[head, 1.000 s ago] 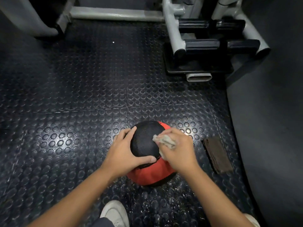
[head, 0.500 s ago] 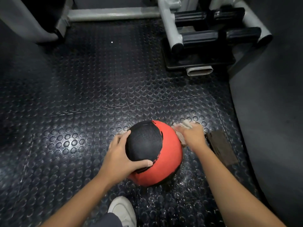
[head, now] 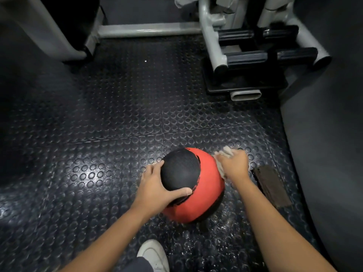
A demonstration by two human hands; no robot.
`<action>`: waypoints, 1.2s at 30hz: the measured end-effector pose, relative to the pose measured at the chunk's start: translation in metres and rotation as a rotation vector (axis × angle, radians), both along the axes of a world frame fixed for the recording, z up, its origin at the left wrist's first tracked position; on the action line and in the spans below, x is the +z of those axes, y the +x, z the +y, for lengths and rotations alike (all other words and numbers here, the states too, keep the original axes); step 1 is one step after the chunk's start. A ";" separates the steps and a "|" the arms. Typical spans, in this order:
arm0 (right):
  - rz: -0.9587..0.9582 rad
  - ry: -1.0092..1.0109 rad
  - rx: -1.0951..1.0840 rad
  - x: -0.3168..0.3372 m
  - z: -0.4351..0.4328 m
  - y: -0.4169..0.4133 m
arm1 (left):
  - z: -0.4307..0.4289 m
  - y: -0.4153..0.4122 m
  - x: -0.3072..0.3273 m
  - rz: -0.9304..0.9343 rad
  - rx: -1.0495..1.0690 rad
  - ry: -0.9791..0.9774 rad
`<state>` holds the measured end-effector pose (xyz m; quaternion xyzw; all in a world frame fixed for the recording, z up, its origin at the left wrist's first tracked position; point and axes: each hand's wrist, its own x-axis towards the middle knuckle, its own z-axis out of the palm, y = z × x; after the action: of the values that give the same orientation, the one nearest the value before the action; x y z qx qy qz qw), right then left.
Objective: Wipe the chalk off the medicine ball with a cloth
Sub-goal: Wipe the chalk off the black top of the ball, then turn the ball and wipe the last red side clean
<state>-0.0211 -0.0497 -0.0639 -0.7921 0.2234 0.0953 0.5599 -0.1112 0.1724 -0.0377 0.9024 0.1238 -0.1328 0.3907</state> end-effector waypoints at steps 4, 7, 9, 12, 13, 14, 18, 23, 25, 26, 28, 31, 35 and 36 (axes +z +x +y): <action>0.163 0.122 -0.155 -0.011 -0.020 -0.015 | 0.004 0.010 0.002 0.039 -0.060 0.037; 0.319 0.353 -0.187 -0.014 -0.036 -0.027 | 0.011 0.026 0.001 0.101 0.104 -0.109; 0.464 0.602 -0.191 -0.021 -0.047 -0.034 | 0.016 0.039 -0.003 0.189 0.181 -0.127; 0.649 0.740 -0.136 -0.026 -0.050 -0.043 | 0.019 0.051 -0.002 0.423 0.189 -0.182; 0.689 0.749 -0.108 -0.025 -0.049 -0.045 | 0.019 0.054 -0.002 0.480 0.187 -0.257; 0.712 0.750 -0.088 -0.023 -0.046 -0.047 | 0.018 0.055 0.001 0.504 0.170 -0.321; 0.627 0.832 -0.063 -0.016 -0.027 -0.053 | 0.023 0.058 -0.006 0.407 0.103 -0.331; 0.515 0.865 -0.078 -0.018 -0.030 -0.048 | 0.023 0.057 -0.023 0.294 0.124 -0.410; 0.447 0.799 -0.052 -0.016 -0.040 -0.035 | 0.013 0.061 -0.027 0.214 0.144 -0.495; 0.406 0.763 -0.048 -0.015 -0.045 -0.027 | 0.006 0.064 -0.029 0.169 0.156 -0.542; 0.324 0.754 -0.078 -0.012 -0.056 -0.010 | -0.009 0.069 -0.033 0.084 0.154 -0.603; 0.276 0.768 -0.121 -0.002 -0.067 0.008 | -0.023 0.078 -0.034 0.040 0.059 -0.620; 0.283 0.582 -0.102 -0.001 -0.080 0.012 | -0.024 0.088 -0.029 0.080 -0.041 -0.525; 0.284 0.533 -0.082 -0.001 -0.081 0.009 | -0.025 0.090 -0.024 0.057 -0.084 -0.425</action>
<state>-0.0124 -0.1310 -0.0649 -0.5863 0.2983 0.2378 0.7146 -0.0208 0.1471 -0.0621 0.7999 0.0661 -0.1976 0.5628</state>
